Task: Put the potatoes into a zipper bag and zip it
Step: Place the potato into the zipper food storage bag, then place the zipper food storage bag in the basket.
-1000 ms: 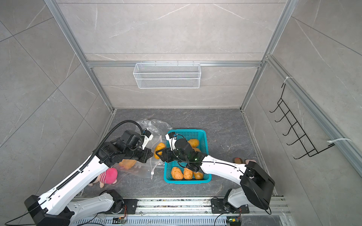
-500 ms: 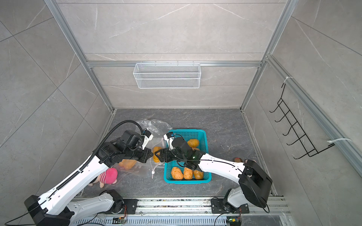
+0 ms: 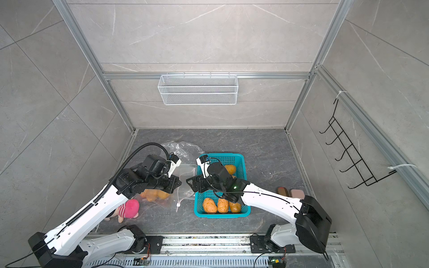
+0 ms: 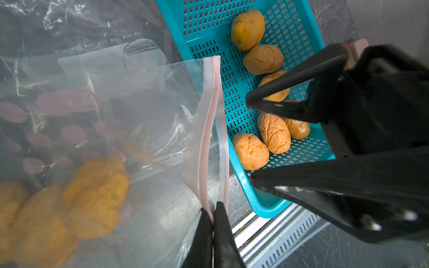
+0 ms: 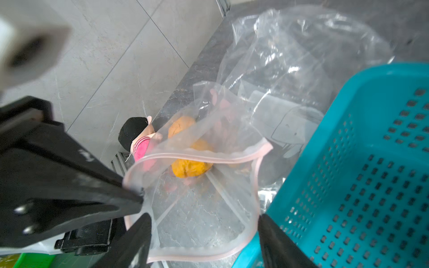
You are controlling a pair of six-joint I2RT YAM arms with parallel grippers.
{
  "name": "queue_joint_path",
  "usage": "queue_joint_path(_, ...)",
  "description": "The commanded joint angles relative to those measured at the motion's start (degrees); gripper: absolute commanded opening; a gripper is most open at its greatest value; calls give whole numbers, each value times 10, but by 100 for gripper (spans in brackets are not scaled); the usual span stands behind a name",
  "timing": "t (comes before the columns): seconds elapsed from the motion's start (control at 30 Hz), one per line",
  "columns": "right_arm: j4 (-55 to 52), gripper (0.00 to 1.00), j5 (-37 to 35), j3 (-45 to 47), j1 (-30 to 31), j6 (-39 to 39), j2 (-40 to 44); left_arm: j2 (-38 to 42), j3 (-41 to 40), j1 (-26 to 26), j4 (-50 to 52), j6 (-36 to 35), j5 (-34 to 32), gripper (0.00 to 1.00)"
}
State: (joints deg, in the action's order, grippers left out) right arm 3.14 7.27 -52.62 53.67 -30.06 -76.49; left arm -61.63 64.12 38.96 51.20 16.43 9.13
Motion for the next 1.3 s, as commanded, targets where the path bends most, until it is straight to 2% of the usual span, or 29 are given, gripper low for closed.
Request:
queue_joint_path(0.0,-8,72,-28,-11,4,61,47,23,24,1,14,-10,-14,0)
queue_joint_path(0.2,-42,71,-21,-56,3,138,86,39,154,1,111,-32,-90,0)
queue_joint_path(0.33,-38,69,5,-58,3,168,121,48,251,1,172,-28,-165,0)
queue_joint_path(0.4,-38,68,15,-52,3,173,138,62,280,1,185,-31,-172,0)
queue_joint_path(0.53,-53,68,12,-43,4,184,169,87,309,1,180,-34,-160,0)
queue_joint_path(0.63,-68,68,17,-42,3,192,189,100,290,1,140,-22,-127,0)
queue_joint_path(0.7,-78,68,27,-42,3,206,200,97,280,1,122,-20,-93,0)
queue_joint_path(0.83,-98,68,46,-44,3,219,214,86,263,1,81,-9,-69,0)
queue_joint_path(0.93,-122,67,78,-54,3,238,218,65,265,1,65,-27,-29,0)
queue_joint_path(1.17,-153,70,112,-72,3,360,210,4,273,1,86,-93,82,0)
queue_joint_path(1.27,-155,70,99,-83,3,402,209,-5,269,1,95,-98,96,0)
